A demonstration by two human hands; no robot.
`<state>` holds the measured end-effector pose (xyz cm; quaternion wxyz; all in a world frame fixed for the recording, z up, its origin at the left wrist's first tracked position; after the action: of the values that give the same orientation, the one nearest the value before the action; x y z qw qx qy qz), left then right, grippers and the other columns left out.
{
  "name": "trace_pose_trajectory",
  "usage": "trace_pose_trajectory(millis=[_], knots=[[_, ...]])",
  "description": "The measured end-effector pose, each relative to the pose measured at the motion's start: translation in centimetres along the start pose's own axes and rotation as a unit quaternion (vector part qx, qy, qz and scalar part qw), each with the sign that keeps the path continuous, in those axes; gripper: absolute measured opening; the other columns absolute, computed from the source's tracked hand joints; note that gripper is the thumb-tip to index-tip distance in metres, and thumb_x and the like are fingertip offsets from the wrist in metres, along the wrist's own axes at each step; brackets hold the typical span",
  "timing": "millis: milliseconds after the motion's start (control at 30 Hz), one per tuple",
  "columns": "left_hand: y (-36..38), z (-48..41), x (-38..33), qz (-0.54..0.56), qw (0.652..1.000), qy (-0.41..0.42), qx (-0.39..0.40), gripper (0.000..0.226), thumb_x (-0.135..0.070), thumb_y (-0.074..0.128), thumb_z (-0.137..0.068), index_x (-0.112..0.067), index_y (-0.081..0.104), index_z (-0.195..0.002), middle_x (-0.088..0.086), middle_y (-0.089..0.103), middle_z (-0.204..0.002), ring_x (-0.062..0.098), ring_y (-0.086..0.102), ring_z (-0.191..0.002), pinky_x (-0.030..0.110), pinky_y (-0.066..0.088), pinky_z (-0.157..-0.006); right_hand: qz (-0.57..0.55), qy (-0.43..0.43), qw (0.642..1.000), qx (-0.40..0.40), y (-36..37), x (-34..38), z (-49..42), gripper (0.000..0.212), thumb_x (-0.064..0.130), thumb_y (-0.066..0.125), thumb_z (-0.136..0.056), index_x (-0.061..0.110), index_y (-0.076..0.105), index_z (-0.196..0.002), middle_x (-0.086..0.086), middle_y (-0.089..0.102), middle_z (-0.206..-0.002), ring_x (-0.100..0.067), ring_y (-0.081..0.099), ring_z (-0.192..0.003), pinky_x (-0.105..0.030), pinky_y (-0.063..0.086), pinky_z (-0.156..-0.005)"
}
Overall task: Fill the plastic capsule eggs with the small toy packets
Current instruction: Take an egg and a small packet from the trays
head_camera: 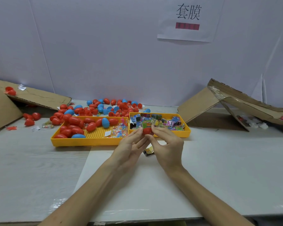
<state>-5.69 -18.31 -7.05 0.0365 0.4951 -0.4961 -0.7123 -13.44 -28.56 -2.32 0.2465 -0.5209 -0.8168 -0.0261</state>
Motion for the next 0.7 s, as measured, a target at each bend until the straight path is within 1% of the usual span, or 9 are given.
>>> trace_pose_trajectory(millis=[100,200,267,333,433,533,600,700], knots=[[-0.07,0.01,0.12,0.000,1.000,-0.003,-0.001,0.017,-0.016,0.067,-0.092,-0.011,0.083,-0.088,0.012,0.076,-0.106,0.018,0.075,-0.099,0.025,0.059,-0.079,-0.006,-0.001,1.000,0.001,-0.03,-0.09,0.01,0.033,0.001,0.088,-0.070,0.002,0.078,-0.102,-0.004,0.076,-0.100,-0.002,0.065,-0.096,-0.009,0.048,-0.092],[-0.09,0.02,0.14,-0.012,1.000,-0.004,-0.003,0.020,-0.020,0.065,-0.094,-0.011,0.083,-0.091,0.015,0.075,-0.111,0.020,0.073,-0.105,0.026,0.060,-0.082,-0.014,0.006,1.000,0.010,-0.02,-0.06,-0.09,0.033,0.003,0.088,-0.072,0.004,0.078,-0.104,-0.004,0.076,-0.100,-0.008,0.068,-0.095,-0.012,0.049,-0.091],[0.02,0.10,0.00,-0.034,0.999,0.000,-0.002,0.022,-0.025,0.067,-0.093,-0.011,0.082,-0.097,0.017,0.074,-0.116,0.022,0.071,-0.111,0.027,0.060,-0.084,-0.022,0.006,0.999,0.029,0.15,0.11,-0.26,0.035,0.002,0.086,-0.075,0.006,0.076,-0.108,-0.002,0.075,-0.102,-0.008,0.067,-0.098,-0.016,0.050,-0.091],[0.16,0.17,-0.19,-0.059,0.998,0.009,0.000,0.030,-0.029,0.069,-0.090,-0.007,0.078,-0.107,0.018,0.073,-0.118,0.022,0.070,-0.114,0.027,0.059,-0.084,-0.026,-0.004,0.999,0.047,0.38,0.40,-0.33,0.039,0.002,0.085,-0.076,0.007,0.073,-0.113,-0.001,0.073,-0.107,-0.006,0.065,-0.103,-0.018,0.051,-0.092],[0.21,0.13,-0.23,-0.062,0.998,0.011,0.003,0.038,-0.030,0.067,-0.091,-0.003,0.068,-0.118,0.017,0.072,-0.121,0.022,0.069,-0.116,0.027,0.059,-0.085,-0.034,0.010,0.998,0.050,0.37,0.30,-0.39,0.044,0.007,0.085,-0.078,0.008,0.072,-0.120,0.001,0.072,-0.113,-0.002,0.063,-0.108,-0.014,0.047,-0.095],[0.14,0.04,-0.02,-0.069,0.998,0.002,0.002,0.043,-0.031,0.064,-0.095,-0.001,0.064,-0.125,0.018,0.070,-0.124,0.024,0.067,-0.118,0.030,0.058,-0.092,-0.034,0.015,0.998,0.049,0.33,0.09,-0.37,0.037,0.008,0.084,-0.079,0.006,0.074,-0.115,-0.002,0.075,-0.109,-0.010,0.068,-0.104,-0.018,0.051,-0.094],[0.10,-0.01,0.14,-0.070,0.998,-0.002,0.004,0.042,-0.031,0.066,-0.094,-0.001,0.065,-0.125,0.017,0.070,-0.125,0.024,0.067,-0.119,0.030,0.058,-0.093,-0.030,0.008,0.999,0.040,0.14,0.02,-0.36,0.034,0.006,0.084,-0.077,0.004,0.076,-0.110,-0.004,0.076,-0.106,-0.014,0.070,-0.101,-0.021,0.053,-0.093],[0.16,0.00,0.26,-0.066,0.998,-0.004,0.012,0.034,-0.029,0.068,-0.091,-0.005,0.073,-0.114,0.016,0.071,-0.124,0.023,0.068,-0.117,0.029,0.059,-0.089,-0.020,0.005,0.999,0.027,-0.05,-0.17,-0.29,0.033,0.002,0.085,-0.073,0.002,0.078,-0.105,-0.006,0.077,-0.104,-0.018,0.073,-0.097,-0.027,0.055,-0.091]])
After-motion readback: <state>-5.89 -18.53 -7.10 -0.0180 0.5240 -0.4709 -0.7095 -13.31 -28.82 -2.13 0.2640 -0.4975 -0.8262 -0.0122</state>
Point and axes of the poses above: each hand's wrist, its own z-axis away from the middle knuckle, its own y-axis out of the palm, x = y × z, the point moved 8 cm from there along -z, towards the middle knuckle
